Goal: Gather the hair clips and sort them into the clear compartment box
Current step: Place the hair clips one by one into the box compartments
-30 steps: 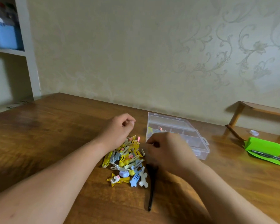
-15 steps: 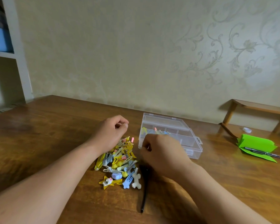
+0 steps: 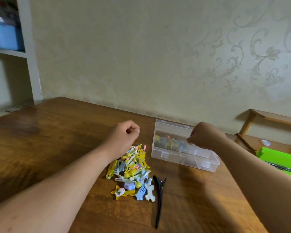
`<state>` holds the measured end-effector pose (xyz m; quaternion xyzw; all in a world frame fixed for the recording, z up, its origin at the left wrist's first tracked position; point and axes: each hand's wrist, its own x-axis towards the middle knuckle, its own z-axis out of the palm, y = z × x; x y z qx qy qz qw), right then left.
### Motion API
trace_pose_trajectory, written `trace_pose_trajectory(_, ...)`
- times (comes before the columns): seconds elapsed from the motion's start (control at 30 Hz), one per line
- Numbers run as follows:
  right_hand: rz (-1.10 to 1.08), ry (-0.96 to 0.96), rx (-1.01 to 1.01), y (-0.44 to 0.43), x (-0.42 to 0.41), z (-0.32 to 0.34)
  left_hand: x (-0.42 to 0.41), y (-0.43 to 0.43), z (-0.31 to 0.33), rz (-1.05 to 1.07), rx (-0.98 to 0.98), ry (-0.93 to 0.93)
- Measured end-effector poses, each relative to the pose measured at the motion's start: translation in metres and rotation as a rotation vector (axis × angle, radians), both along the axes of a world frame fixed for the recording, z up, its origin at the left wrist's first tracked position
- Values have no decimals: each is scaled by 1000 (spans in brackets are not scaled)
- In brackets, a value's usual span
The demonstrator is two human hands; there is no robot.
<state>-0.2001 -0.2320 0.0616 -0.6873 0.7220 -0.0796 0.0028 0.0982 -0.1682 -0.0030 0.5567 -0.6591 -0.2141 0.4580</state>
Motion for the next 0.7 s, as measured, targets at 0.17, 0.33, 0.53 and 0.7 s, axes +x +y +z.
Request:
trace_pose_trajectory(0.17,3,47,41,-14,2,-5,0,1,1,3,13,4)
trace_pose_trajectory(0.33,-9,-26,-2,-9,3,-8,0,1,1,-5,23,9)
trace_pose_trajectory(0.53,135,-302,-293,53,31,-3,0,1,2,7,38,-2)
trace_pose_trajectory(0.7,427,-247,-317,80,80,-4,-2,1,2,14,83,3)
